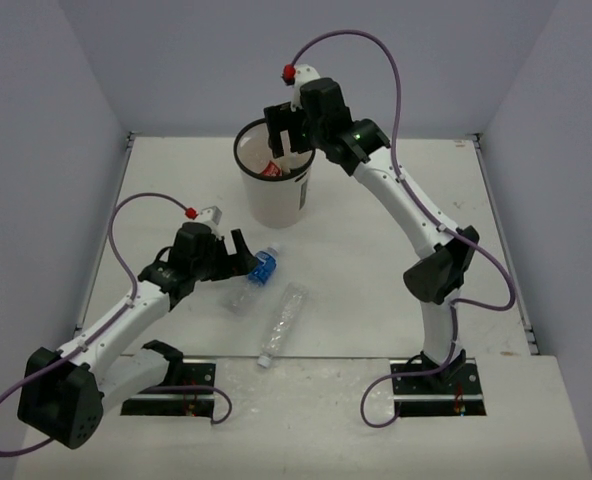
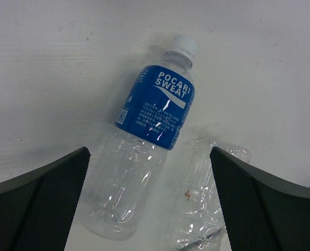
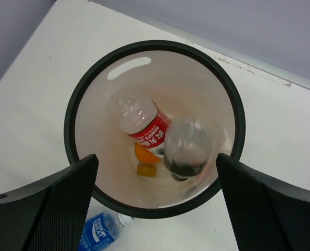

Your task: Put the plastic bottles in the bin

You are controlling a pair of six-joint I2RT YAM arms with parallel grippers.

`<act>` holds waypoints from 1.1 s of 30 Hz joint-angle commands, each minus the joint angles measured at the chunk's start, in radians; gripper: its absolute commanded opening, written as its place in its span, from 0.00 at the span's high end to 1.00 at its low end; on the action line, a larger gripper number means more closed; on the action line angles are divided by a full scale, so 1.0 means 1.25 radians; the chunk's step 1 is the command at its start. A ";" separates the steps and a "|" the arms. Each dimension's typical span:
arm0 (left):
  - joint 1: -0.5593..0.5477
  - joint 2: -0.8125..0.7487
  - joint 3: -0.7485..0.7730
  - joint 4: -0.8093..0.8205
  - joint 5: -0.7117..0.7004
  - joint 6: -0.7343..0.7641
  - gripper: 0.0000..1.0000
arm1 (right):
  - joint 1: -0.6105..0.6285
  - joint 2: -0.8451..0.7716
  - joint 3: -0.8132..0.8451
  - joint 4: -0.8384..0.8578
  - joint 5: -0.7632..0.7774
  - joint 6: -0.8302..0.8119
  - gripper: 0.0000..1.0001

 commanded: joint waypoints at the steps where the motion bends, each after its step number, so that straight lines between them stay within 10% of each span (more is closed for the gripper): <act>1: -0.006 0.006 -0.002 0.027 0.023 0.042 0.00 | 0.010 -0.063 0.037 0.031 0.015 -0.005 0.01; 11: -0.036 0.087 0.003 0.027 0.031 0.082 0.00 | 0.008 -0.328 -0.304 0.120 0.140 0.050 0.01; 23: -0.110 0.256 0.059 0.031 -0.095 0.078 0.03 | 0.009 -0.891 -1.023 0.280 0.147 0.276 0.01; 33: -0.112 0.231 0.110 -0.030 -0.151 0.075 0.66 | 0.009 -1.101 -1.221 0.156 0.163 0.380 0.01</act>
